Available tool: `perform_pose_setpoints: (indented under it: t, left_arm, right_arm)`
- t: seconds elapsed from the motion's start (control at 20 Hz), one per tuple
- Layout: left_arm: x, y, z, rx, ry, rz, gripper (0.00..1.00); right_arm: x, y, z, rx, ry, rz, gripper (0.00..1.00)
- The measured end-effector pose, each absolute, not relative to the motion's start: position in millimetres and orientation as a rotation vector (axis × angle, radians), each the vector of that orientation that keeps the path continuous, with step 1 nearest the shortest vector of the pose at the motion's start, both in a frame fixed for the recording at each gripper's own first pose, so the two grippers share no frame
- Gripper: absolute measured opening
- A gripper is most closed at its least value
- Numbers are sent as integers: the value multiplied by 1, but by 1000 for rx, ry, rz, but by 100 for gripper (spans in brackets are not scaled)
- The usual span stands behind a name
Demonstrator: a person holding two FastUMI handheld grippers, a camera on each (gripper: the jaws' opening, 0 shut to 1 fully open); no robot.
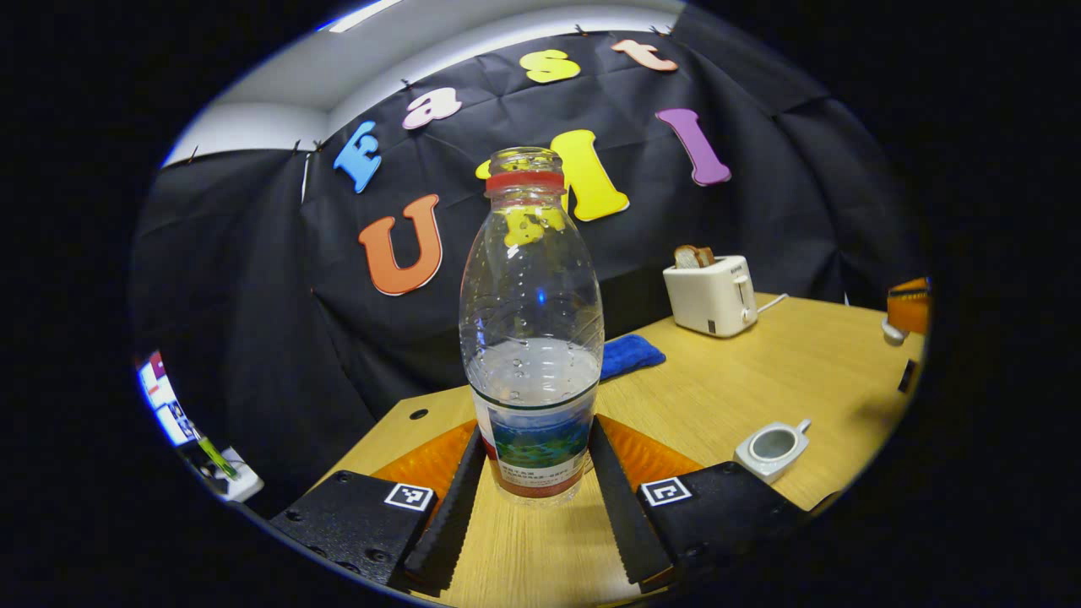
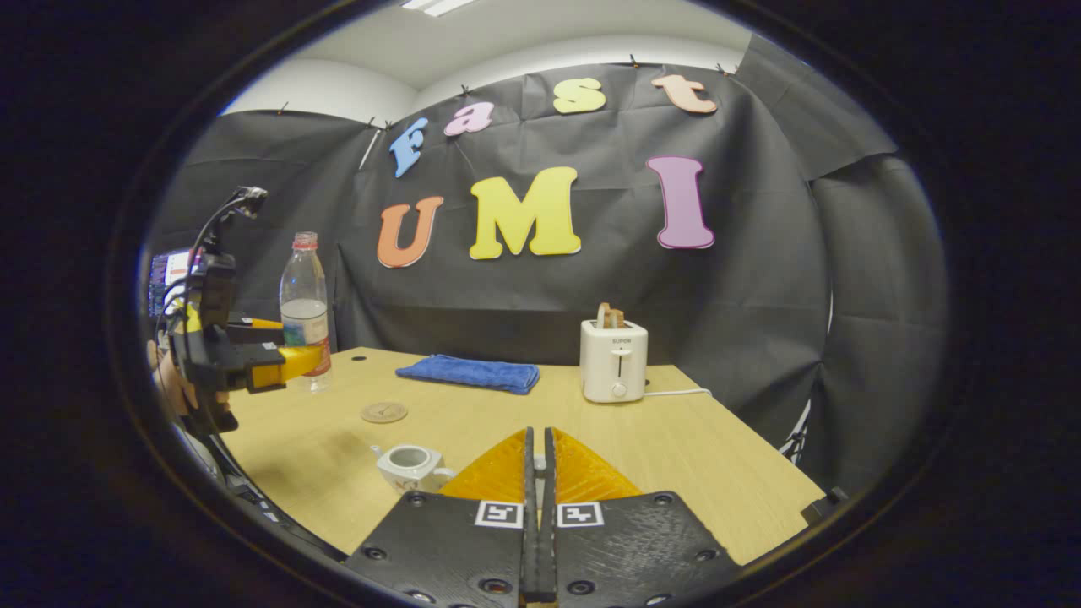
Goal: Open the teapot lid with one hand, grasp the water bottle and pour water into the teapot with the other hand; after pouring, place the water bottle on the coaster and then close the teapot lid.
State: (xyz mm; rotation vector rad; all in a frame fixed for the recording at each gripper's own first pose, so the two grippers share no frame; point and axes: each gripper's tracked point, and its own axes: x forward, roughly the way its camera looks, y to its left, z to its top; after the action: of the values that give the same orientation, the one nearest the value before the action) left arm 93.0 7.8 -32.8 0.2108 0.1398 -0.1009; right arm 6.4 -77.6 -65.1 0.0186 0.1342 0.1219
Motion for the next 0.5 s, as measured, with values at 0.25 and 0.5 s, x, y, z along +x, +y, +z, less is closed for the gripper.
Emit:
perform_pose_setpoints:
  t: [0.25, 0.5]
  left_arm:
    - [141, 15, -35, 88, 99, -121, 74]
    - [196, 14, -51, -37, 92, -165, 74]
  right_arm:
    - [8, -69, -68, 27, 139, 127, 0]
    - [9, -74, -75, 29, 153, 110, 0]
